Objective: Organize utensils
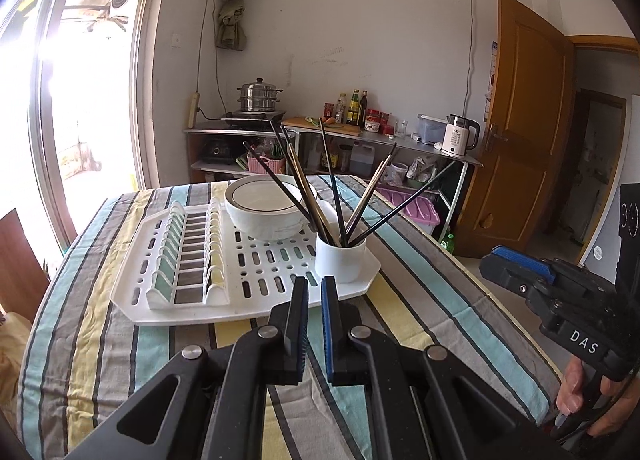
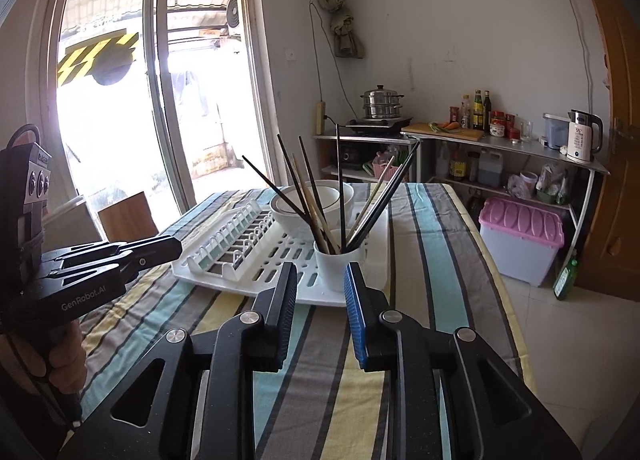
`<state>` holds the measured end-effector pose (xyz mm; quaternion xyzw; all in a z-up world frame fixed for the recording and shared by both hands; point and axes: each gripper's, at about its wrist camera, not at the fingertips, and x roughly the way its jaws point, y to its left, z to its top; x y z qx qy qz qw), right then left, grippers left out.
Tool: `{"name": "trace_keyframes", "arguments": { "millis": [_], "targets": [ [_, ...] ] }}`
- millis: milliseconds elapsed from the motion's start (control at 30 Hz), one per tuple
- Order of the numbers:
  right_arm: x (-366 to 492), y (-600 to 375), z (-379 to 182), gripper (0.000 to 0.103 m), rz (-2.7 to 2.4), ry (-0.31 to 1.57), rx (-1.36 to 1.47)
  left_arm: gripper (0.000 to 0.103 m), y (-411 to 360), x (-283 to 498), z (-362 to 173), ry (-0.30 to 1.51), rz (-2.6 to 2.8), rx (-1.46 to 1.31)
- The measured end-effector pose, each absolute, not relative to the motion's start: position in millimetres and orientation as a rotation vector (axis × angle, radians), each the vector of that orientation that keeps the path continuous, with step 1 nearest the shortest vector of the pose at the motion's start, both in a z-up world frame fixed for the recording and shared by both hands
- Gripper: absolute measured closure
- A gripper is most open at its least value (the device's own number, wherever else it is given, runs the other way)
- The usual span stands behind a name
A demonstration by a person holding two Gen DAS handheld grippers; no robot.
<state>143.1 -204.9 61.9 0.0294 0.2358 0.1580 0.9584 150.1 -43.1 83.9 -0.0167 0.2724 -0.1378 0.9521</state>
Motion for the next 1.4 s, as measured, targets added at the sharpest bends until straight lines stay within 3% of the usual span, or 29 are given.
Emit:
{"name": "trace_keyframes", "arguments": {
  "millis": [667, 1400],
  "targets": [
    [83.9, -195.9, 31.7, 0.077, 0.283, 0.489, 0.044, 0.098, -32.2, 83.3, 48.4, 0.535, -0.181, -0.038],
    [82.1, -189.6, 28.0, 0.077, 0.267, 0.483, 0.010, 0.098, -30.5, 84.7, 31.0, 0.569, -0.154, -0.042]
  ]
}}
